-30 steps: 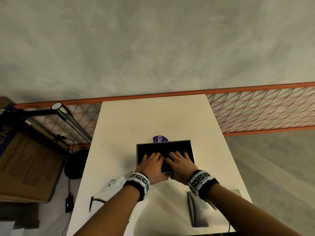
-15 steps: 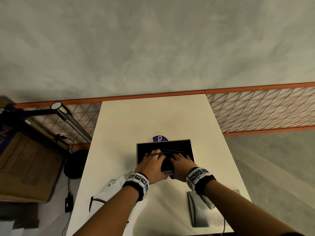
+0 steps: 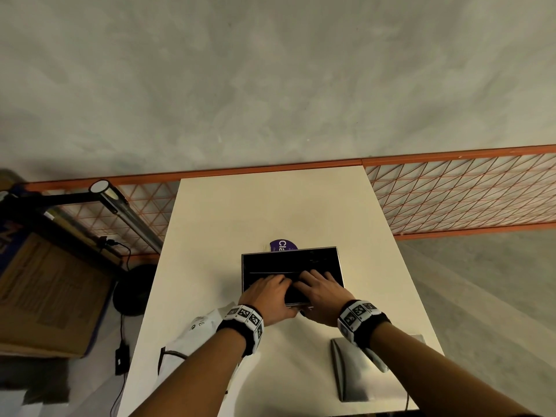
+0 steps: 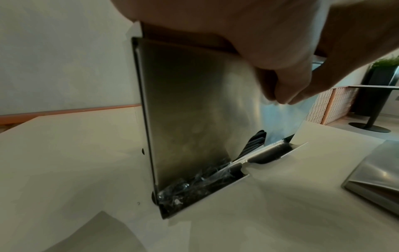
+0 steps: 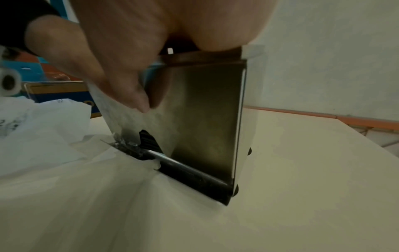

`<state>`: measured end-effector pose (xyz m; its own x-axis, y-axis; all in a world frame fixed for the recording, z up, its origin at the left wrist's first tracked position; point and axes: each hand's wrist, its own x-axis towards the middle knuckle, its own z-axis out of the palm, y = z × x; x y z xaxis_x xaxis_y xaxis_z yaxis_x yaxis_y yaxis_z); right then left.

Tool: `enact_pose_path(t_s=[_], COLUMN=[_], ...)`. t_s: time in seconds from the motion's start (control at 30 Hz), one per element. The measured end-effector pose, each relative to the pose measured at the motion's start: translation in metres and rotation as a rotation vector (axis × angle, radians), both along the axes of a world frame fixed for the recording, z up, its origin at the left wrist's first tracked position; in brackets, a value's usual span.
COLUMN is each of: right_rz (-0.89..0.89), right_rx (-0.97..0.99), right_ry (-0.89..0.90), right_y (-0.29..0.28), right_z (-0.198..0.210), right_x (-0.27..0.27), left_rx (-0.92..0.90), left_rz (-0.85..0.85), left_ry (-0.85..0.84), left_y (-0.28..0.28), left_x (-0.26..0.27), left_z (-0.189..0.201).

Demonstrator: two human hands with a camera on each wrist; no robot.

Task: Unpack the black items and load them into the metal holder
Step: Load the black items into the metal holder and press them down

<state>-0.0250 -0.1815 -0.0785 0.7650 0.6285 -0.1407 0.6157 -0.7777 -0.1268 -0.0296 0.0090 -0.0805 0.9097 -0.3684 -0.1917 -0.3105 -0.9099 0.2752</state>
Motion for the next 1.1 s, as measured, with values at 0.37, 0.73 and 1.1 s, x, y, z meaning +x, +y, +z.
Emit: enact_pose_path(t_s=[0.37, 0.73, 1.1], right_rz=[0.036, -0.103, 0.024], right_rx=[-0.017, -0.086, 0.047], right_ry=[0.029, 0.154, 0.031], right_y=[0.002, 0.008, -0.003], right_z=[0.002, 0.0, -0.002], right_x=[-0.001, 0.006, -0.005], left_rx=[-0.067, -0.054, 0.034], left_rz=[0.002, -0.058, -0.04], left_ry=[0.031, -0.109, -0.011], left_y=[0.0, 0.004, 0.001], left_x=[0.0, -0.005, -0.018], left_z=[-0.005, -0.01, -0.001])
